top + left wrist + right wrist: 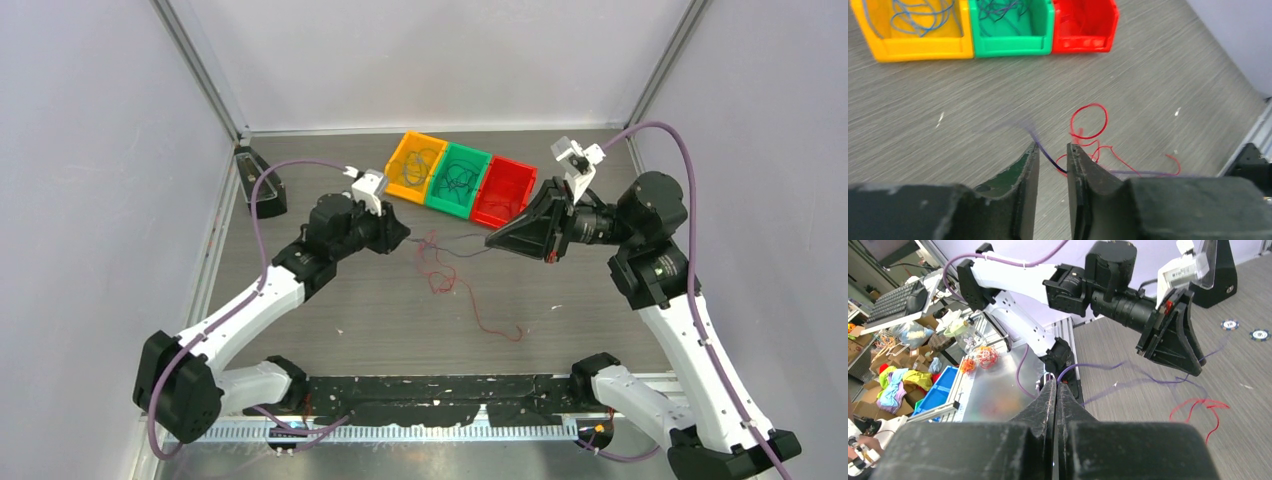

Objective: Untangle the cables

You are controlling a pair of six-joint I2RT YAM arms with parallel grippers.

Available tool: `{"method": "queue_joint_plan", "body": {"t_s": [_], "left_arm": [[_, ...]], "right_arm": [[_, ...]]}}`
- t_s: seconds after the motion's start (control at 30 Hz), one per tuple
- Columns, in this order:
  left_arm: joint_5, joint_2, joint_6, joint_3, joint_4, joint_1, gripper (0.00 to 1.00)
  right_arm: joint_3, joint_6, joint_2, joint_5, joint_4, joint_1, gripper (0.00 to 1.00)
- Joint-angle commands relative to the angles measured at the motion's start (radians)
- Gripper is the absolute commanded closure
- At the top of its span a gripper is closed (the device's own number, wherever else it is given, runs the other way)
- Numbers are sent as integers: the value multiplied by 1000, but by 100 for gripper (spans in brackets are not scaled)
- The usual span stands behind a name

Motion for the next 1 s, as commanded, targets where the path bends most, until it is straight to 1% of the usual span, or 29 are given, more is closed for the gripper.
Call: {"method": "queue_joint_plan", "body": {"t_s": [0.0, 0.07, 0.17, 0.2, 0.27, 0.33, 0.37, 0.4, 0.43, 0.47, 0.5, 0.53, 0.67, 0.7, 0.87, 0.97], "left_arm": [[-1, -25, 76, -30, -109, 50, 78], [28, -20, 71, -43, -122, 86, 83], [54, -7, 59, -60, -164, 142, 85], [70, -9, 57, -70, -163, 159, 88], [99, -21, 61, -86, -157, 184, 94], [142, -43, 81, -106, -137, 196, 97], [168, -59, 87, -117, -125, 198, 98], [221, -74, 93, -128, -100, 201, 92], [348, -90, 110, -135, -69, 203, 82], [428, -107, 129, -137, -47, 199, 67], [477, -128, 137, -139, -28, 192, 53], [514, -147, 142, -143, -8, 185, 42], [636, -195, 141, -159, 149, 129, 4], [649, -195, 136, -159, 171, 98, 1], [684, -117, 135, -125, 244, -77, 1], [668, -49, 142, -124, 298, -124, 0]], "right_arm": [[75, 92, -16, -35, 148, -25, 95], [97, 117, -14, -31, 176, -51, 95], [134, 199, -2, -36, 305, -104, 95], [143, 232, 3, -39, 326, -126, 95], [172, 243, 20, -44, 343, -152, 95], [193, 238, 33, -45, 345, -166, 95], [202, 235, 41, -43, 345, -168, 94], [206, 230, 44, -41, 345, -169, 95], [214, 220, 50, -36, 343, -169, 95], [218, 218, 53, -29, 343, -169, 95], [225, 212, 59, -26, 342, -169, 95], [237, 212, 63, -20, 342, -169, 95], [257, 225, 88, 2, 362, -169, 95], [258, 232, 90, 5, 368, -169, 95], [272, 252, 114, 23, 401, -169, 95], [283, 248, 123, 31, 404, -169, 95]]}}
